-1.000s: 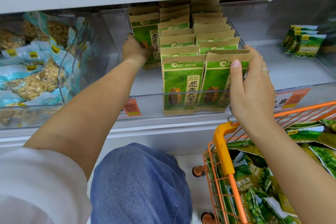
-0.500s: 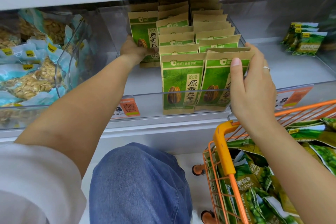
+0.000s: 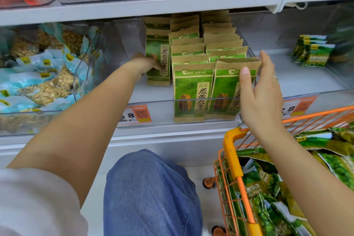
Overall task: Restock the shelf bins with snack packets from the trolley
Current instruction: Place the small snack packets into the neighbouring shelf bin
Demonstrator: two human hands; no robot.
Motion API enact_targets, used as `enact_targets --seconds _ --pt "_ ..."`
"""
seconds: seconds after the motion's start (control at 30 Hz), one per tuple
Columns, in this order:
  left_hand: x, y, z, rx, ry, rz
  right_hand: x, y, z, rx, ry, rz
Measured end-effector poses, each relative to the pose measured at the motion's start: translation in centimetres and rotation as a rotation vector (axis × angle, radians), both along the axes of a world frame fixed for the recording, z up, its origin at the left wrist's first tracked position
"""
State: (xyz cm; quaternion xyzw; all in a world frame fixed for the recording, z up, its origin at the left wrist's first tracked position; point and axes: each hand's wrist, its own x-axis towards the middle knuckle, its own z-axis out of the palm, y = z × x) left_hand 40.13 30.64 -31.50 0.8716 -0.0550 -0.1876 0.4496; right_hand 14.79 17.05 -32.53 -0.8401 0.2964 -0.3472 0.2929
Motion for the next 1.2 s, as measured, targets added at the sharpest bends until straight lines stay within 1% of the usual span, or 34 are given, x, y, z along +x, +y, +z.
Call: enact_targets --seconds 0.07,0.1,0.17,0.2,0.27,0.33,0.37,0.4,0.5,0.53,0.6,0.67,0.73,0.8,0.9,1.0,1.1,1.2 --pt "-1.2 0.7 0.9 -0.030 -0.116 0.040 -0.3 0.0 0.5 0.069 -0.054 0.043" --pt "-2.3 1.3 1.6 -0.078 -0.194 0.058 -0.7 0.0 0.8 0.089 -0.053 0.060" --pt "-5.4 2.5 2.9 -0.134 -0.403 0.058 -1.9 -0.3 1.6 0.100 -0.016 0.064" --pt "-7.5 2.9 3.4 -0.156 -0.538 0.040 -2.7 -0.6 2.1 0.095 0.003 0.058" --pt "-12.7 3.3 4.3 -0.271 -0.759 -0.044 -5.0 -1.2 3.2 0.066 0.057 0.049" --pt "-18.1 2.7 5.1 -0.383 -0.848 -0.210 -8.0 -2.0 4.2 0.046 0.140 0.057" --pt "-20.3 1.9 5.0 -0.387 -0.855 -0.334 -9.6 -2.4 4.6 0.041 0.193 0.053" --pt "-22.1 0.7 4.6 -0.352 -0.846 -0.468 -11.2 -2.9 4.9 0.028 0.250 0.042" --pt "-26.3 -3.2 2.3 -0.190 -0.807 -0.843 -16.1 -4.4 5.1 -0.064 0.412 -0.045" --pt "-27.4 -4.3 1.5 -0.149 -0.798 -0.923 -17.6 -4.8 5.1 -0.110 0.458 -0.085" --pt "-29.1 -6.0 0.3 -0.089 -0.780 -1.011 -20.7 -5.7 5.0 -0.221 0.547 -0.178" --pt "-30.5 -7.0 -0.4 -0.065 -0.747 -1.029 -23.7 -6.7 5.0 -0.286 0.622 -0.300" --pt "-31.3 -7.4 -1.3 -0.062 -0.722 -1.034 -26.3 -7.7 5.1 -0.309 0.700 -0.411" --pt "-31.3 -7.5 -2.4 -0.011 -0.678 -1.056 -28.0 -8.3 5.5 -0.333 0.807 -0.464" --pt "-30.8 -7.4 -3.2 0.050 -0.603 -1.075 -28.3 -7.9 5.4 -0.402 0.978 -0.422" --pt "-30.9 -7.4 -2.9 0.048 -0.586 -1.056 -27.3 -7.4 4.3 -0.430 1.062 -0.359" --pt "-30.9 -7.3 -2.9 0.067 -0.597 -1.069 -26.7 -7.6 3.1 -0.418 1.044 -0.374" --pt "-31.0 -7.3 -2.6 -0.004 -0.607 -1.036 -27.0 -8.0 4.3 -0.314 0.863 -0.446"
